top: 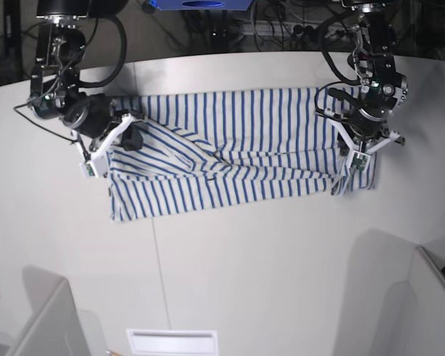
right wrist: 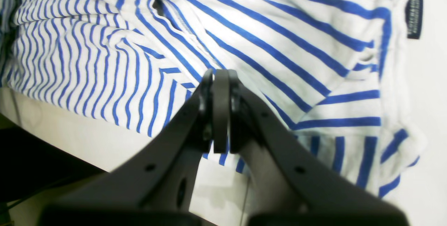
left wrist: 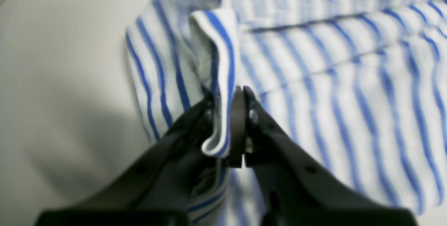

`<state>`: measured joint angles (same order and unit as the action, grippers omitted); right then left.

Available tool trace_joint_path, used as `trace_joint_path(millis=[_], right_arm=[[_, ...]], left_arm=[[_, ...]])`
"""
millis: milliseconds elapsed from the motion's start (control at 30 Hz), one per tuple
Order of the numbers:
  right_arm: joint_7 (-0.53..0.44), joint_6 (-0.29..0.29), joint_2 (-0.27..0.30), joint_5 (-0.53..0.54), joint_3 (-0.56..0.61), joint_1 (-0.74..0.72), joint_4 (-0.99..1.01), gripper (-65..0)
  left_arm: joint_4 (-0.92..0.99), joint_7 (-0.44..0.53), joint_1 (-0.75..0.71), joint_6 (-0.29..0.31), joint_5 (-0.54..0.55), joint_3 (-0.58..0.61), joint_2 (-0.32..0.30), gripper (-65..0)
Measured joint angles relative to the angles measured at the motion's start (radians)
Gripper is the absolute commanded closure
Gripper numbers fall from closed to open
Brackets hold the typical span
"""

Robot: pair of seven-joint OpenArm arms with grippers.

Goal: Fold the T-shirt properly
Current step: 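Move the left gripper to the shirt's sleeve side and grasp the edge, then fold the grasped side inward toward the right gripper with the left gripper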

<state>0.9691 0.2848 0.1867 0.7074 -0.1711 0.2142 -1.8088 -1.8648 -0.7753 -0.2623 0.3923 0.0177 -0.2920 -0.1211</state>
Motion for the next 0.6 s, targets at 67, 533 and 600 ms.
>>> trace_joint_path(millis=[67,533,600], right_arm=[[0.000,0.000,-0.002,0.000,0.000,0.000,0.000,0.0],[0.000,0.000,-0.003,0.000,0.001,0.000,0.000,0.0],[0.000,0.000,-0.003,0.000,0.001,0.000,0.000,0.0]], left_arm=[[-0.009,0.004,-0.001,0.000,-0.055,0.029,0.032,0.0],[-0.009,-0.001,0.007,-0.045,-0.124,0.163,0.169,0.0],[-0.009,0.001,0.024,-0.080,-0.122,0.188,0.171,0.0]])
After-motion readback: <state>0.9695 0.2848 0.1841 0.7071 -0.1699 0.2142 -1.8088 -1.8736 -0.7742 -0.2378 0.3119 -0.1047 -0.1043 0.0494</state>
